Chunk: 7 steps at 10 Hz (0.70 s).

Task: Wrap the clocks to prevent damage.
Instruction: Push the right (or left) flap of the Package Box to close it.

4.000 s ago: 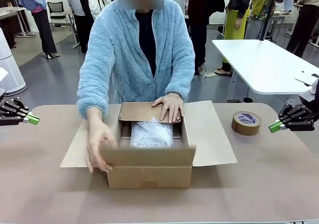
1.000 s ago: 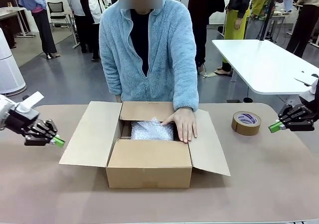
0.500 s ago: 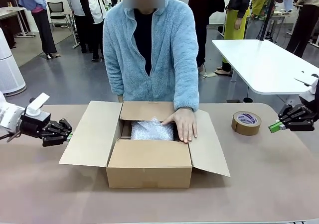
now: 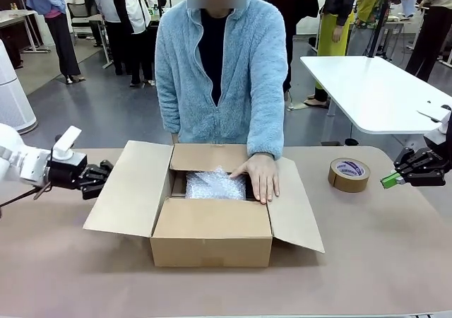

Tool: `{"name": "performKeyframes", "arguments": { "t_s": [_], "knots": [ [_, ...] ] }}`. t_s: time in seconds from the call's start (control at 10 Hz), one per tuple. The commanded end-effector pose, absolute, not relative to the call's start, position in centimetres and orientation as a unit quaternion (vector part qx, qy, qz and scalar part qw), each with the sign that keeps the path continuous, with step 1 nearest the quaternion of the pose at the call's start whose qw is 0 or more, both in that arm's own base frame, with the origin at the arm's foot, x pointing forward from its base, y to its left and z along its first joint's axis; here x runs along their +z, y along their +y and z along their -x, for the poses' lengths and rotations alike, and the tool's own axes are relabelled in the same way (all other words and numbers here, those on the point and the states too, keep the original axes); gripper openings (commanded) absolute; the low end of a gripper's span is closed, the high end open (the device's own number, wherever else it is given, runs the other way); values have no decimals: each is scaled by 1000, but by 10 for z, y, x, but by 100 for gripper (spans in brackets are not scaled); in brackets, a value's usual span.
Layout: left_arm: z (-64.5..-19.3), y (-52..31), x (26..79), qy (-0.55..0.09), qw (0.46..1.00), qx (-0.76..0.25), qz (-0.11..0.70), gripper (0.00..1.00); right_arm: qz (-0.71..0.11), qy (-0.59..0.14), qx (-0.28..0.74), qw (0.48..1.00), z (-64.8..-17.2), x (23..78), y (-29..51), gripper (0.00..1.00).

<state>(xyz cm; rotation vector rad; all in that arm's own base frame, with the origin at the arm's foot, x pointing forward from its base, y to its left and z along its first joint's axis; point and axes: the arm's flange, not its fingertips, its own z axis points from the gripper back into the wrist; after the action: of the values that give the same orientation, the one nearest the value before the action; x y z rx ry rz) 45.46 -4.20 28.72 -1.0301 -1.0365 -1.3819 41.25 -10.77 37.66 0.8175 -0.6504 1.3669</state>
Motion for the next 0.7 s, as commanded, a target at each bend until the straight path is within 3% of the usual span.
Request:
{"name": "performKeyframes", "arguments": {
  "t_s": [0.0, 0.6],
  "knots": [
    [-462, -63, 304, -468, 508, -598, 407, 1, -363, -291, 605, 647, -412, 374, -108, 1],
    [-482, -130, 303, -451, 495, -630, 393, 1, -363, -291, 605, 647, -412, 374, -108, 1]
  ]
}}
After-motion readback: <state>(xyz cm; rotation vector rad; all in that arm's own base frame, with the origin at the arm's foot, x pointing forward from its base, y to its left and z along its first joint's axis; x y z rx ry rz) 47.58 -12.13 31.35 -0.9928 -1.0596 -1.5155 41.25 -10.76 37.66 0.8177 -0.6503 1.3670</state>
